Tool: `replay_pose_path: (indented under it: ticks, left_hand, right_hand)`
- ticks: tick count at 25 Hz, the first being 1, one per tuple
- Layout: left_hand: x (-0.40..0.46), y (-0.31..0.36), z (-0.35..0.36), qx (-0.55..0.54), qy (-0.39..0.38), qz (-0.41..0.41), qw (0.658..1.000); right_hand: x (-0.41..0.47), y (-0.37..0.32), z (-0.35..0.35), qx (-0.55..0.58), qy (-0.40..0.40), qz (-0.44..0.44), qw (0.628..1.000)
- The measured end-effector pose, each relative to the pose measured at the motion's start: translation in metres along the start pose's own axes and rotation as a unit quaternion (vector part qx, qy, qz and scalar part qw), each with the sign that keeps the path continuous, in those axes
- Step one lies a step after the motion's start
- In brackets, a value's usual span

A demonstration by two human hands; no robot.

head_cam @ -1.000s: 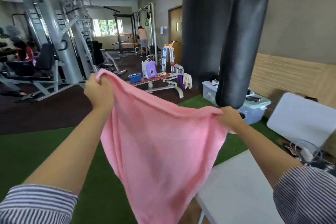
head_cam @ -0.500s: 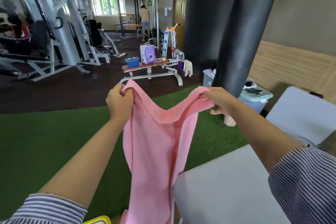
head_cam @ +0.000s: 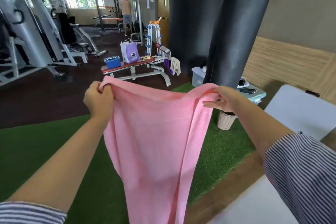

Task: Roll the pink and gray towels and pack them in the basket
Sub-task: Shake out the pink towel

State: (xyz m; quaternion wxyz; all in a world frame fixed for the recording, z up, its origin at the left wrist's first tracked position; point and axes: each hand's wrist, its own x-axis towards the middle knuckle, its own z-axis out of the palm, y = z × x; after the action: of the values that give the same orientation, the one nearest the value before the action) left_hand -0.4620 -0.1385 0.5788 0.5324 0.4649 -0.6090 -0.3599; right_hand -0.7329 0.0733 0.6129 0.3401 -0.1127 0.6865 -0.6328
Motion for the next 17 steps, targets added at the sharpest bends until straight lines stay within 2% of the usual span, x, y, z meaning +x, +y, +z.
replay_pose_path:
  ticks: [6,10,14,17]
  left_hand:
    - [0.002,-0.006,0.051,0.102,-0.027,0.042,0.994]
    - [0.001,0.027,0.087,0.113,-0.047,0.160,0.979]
    - [-0.032,0.058,0.104,0.101,-0.081,0.252,0.959]
    - [-0.097,0.038,0.102,0.067,-0.197,0.243,0.947]
  right_hand:
    - [0.075,-0.014,-0.055,0.069,0.080,-0.022,0.994]
    - [0.090,-0.078,-0.102,0.168,0.076,-0.109,0.977]
    - [0.078,-0.111,-0.147,0.093,0.103,-0.172,0.975]
    - [0.061,-0.081,-0.199,0.011,0.127,-0.142,0.982]
